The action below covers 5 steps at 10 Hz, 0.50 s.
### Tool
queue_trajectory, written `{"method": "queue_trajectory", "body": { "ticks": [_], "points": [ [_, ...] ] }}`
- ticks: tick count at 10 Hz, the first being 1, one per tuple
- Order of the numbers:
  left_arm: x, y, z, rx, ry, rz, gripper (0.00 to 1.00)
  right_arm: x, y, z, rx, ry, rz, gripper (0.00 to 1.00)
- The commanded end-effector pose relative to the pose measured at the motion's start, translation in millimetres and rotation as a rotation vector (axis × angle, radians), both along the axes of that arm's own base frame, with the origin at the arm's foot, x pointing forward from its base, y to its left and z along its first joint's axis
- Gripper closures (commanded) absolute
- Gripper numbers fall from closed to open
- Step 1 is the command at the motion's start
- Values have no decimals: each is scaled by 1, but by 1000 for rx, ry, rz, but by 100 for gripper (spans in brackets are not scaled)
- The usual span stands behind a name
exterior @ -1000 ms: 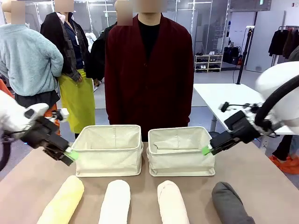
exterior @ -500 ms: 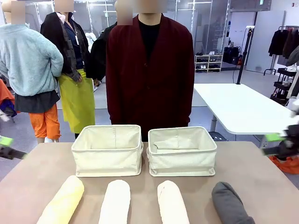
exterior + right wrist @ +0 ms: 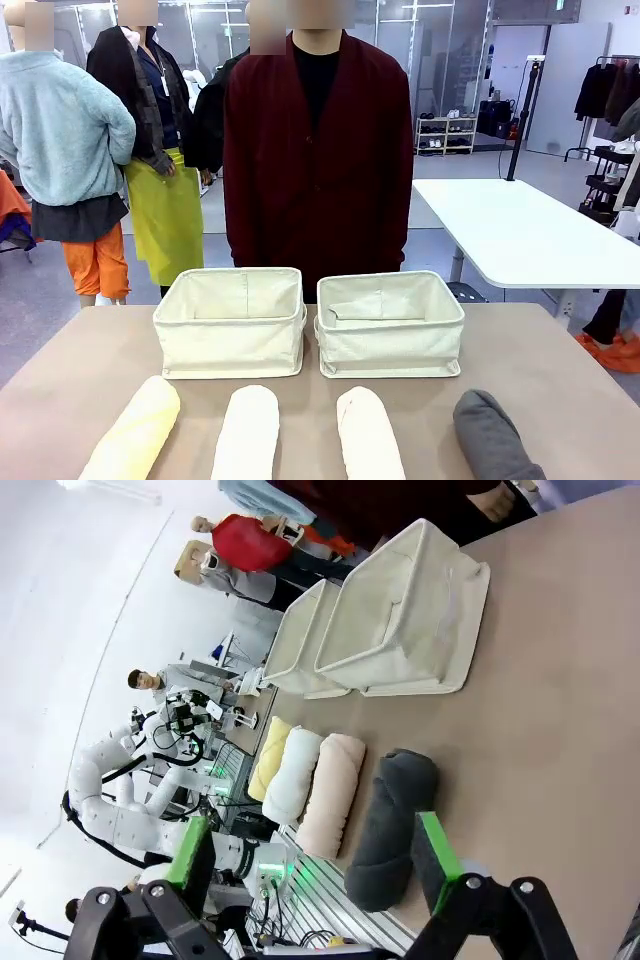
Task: Divide the towels into two baskets.
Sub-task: Pick up one hotel-folded towel and place it in the Fabric basket indicated by the person.
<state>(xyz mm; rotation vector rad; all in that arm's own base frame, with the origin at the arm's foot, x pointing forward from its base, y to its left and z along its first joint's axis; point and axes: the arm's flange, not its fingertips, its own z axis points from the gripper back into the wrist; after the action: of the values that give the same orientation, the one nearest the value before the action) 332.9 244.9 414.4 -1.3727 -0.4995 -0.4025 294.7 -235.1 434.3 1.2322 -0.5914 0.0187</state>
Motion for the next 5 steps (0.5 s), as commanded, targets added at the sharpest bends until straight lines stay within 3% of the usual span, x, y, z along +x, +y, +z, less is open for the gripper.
{"method": "queue_trajectory", "body": {
  "ticks": [1, 5],
  "points": [
    [10, -1, 3, -35, 2, 18, 0, 0, 2, -3, 7, 3, 3, 0],
    [0, 0, 0, 0, 0, 0, 0, 0, 2, -3, 7, 3, 3, 0]
  ]
}}
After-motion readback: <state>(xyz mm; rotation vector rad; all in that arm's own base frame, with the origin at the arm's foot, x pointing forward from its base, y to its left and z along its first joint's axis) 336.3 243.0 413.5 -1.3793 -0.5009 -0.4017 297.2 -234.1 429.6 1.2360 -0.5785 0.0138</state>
